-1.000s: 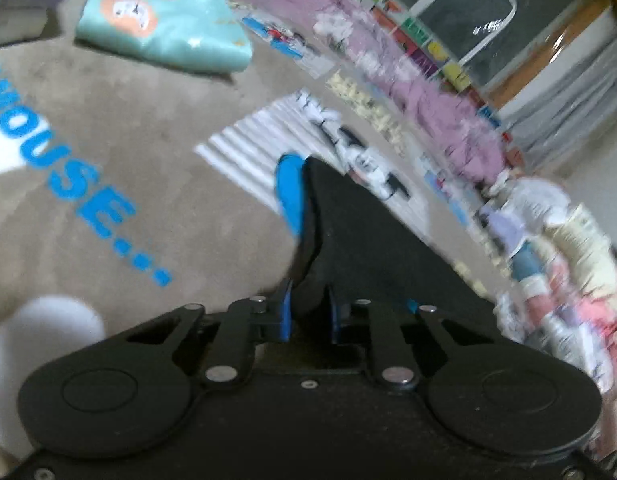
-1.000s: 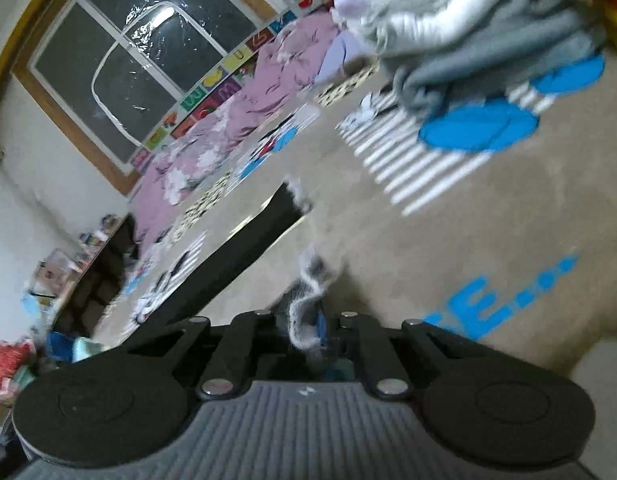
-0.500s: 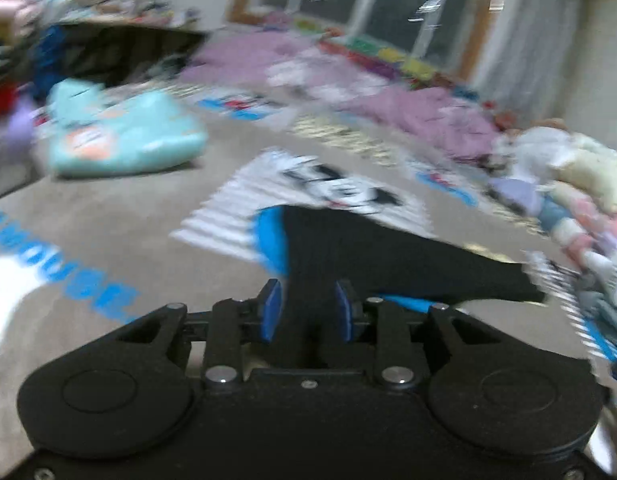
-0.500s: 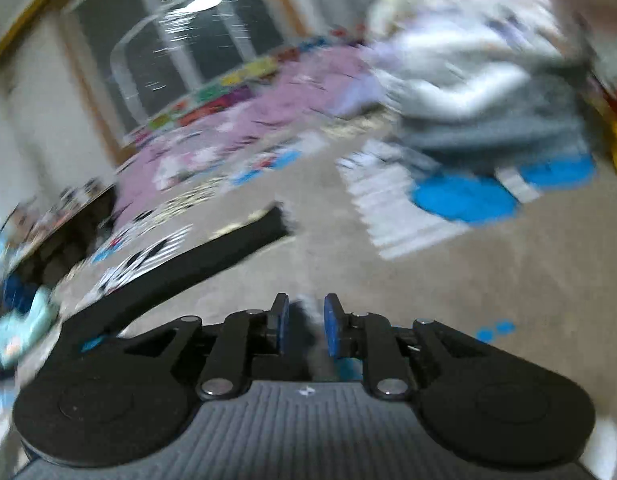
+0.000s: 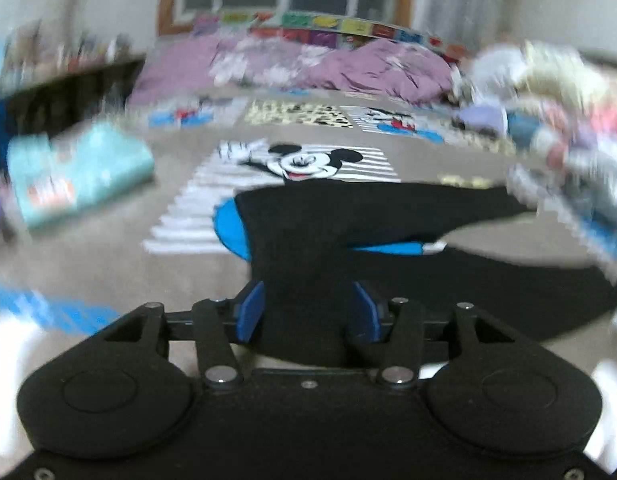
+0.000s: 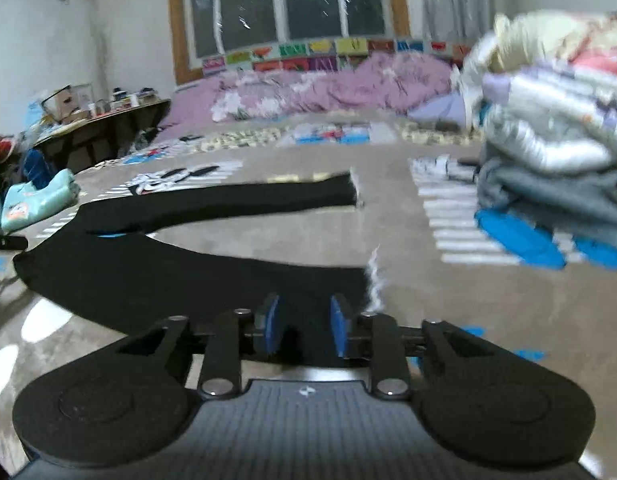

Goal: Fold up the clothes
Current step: 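Lay the garment flat lengthwise and open both tools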

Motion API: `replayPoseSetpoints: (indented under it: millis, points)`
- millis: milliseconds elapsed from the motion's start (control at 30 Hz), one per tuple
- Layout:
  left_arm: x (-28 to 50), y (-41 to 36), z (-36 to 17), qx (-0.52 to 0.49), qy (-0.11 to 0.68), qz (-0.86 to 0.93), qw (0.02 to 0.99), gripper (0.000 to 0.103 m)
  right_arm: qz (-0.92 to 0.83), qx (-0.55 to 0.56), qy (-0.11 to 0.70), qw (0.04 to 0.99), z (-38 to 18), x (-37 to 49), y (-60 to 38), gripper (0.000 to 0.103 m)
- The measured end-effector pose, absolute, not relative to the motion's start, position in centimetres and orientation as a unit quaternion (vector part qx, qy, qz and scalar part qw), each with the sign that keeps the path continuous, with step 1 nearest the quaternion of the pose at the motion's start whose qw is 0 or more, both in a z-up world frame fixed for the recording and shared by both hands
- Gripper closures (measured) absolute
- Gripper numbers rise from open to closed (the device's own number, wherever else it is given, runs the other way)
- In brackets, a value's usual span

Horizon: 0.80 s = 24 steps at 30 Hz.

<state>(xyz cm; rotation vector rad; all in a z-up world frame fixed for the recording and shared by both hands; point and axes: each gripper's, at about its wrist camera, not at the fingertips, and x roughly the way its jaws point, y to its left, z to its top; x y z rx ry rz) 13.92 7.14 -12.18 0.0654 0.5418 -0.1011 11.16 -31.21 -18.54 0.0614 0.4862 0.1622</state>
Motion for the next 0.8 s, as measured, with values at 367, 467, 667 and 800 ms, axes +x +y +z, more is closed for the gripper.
replayPoseSetpoints:
  millis: [367, 467, 667, 800]
  points:
    - [11.7, 3.0, -16.7, 0.386, 0.257, -0.059, 0.884, 0.050, 0.080, -0.219, 0.244, 0.941, -21.0, 8.7, -28.2, 0.059]
    - [11.7, 2.8, -18.0, 0.432, 0.259, -0.064, 0.862, 0.050, 0.078, -0.251, 0.232, 0.937, -21.3, 8.7, -27.8, 0.055]
    - [12.0, 3.4, -18.9, 0.473, 0.238, -0.065, 0.846, 0.050, 0.074, -0.314, 0.207, 0.923, -22.0, 8.6, -27.1, 0.049]
    - [11.9, 3.7, -19.2, 0.482, 0.224, -0.069, 0.845, 0.050, 0.071, -0.356, 0.191, 0.912, -22.5, 8.6, -26.7, 0.049]
